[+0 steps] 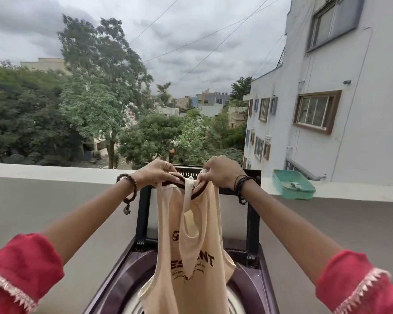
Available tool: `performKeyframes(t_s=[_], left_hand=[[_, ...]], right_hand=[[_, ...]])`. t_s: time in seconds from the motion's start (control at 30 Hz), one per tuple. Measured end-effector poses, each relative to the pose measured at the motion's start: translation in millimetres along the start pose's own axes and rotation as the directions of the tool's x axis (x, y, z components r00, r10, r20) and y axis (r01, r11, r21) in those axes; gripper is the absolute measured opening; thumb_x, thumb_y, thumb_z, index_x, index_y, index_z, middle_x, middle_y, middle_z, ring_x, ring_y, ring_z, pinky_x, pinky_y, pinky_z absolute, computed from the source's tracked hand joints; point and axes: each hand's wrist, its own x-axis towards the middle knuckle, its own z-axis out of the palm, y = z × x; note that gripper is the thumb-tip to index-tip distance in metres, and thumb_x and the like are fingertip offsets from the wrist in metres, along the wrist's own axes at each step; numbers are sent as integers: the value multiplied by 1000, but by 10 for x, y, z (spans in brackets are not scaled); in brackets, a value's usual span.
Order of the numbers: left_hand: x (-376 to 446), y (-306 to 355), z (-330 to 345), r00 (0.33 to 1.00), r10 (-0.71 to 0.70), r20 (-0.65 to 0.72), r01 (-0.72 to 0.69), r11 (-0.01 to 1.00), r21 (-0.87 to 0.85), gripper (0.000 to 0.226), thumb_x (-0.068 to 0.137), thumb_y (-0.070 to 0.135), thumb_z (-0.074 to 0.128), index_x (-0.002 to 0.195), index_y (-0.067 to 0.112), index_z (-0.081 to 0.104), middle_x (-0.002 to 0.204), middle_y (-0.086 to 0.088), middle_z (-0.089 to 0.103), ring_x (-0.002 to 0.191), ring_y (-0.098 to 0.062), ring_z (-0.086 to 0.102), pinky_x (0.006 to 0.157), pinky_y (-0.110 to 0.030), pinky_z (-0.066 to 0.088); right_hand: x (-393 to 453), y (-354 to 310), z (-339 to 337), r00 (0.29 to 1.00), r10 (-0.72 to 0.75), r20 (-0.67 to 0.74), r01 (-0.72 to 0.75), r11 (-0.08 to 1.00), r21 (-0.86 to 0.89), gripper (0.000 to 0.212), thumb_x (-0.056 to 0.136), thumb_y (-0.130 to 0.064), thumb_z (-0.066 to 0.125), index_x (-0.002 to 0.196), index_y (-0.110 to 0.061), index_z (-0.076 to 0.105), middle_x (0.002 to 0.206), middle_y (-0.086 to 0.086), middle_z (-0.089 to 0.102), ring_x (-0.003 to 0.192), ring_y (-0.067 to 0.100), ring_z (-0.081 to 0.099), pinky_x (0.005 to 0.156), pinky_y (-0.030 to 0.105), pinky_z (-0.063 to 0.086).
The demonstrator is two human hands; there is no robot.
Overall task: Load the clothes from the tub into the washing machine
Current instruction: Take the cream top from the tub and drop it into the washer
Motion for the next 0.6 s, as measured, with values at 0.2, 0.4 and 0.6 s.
performKeyframes(t_s=[0.2, 0.4, 0.6], left_hand=[[-47, -552, 518, 984, -144, 108, 123, 975, 183, 18, 78, 26, 74, 71, 13, 64, 62, 1, 55, 56, -8, 48, 42, -12, 36], [-117, -942, 827, 936, -264, 232, 205, 947, 248, 18, 75, 31, 75, 69, 19, 64, 67, 2, 60, 60, -9, 52, 54, -19, 43], [-403, -1541, 1422, 933, -350, 87, 296, 881, 370, 16, 68, 39, 76, 76, 25, 71, 73, 4, 62, 75, -11, 57, 65, -23, 40]], right_hand=[[-108, 18, 575, 954, 99, 284, -88, 995, -51, 27, 76, -43, 68, 71, -17, 66, 68, -1, 59, 76, 21, 60, 58, 23, 40], [-309, 36, 1130, 939, 162, 305, -146, 986, -76, 32, 76, -41, 65, 86, -11, 70, 84, 8, 63, 77, 25, 57, 65, 27, 41], [-645, 165, 1975, 872, 259, 416, -266, 963, -43, 31, 80, -26, 58, 103, -7, 65, 112, 17, 63, 105, 34, 59, 81, 32, 47]])
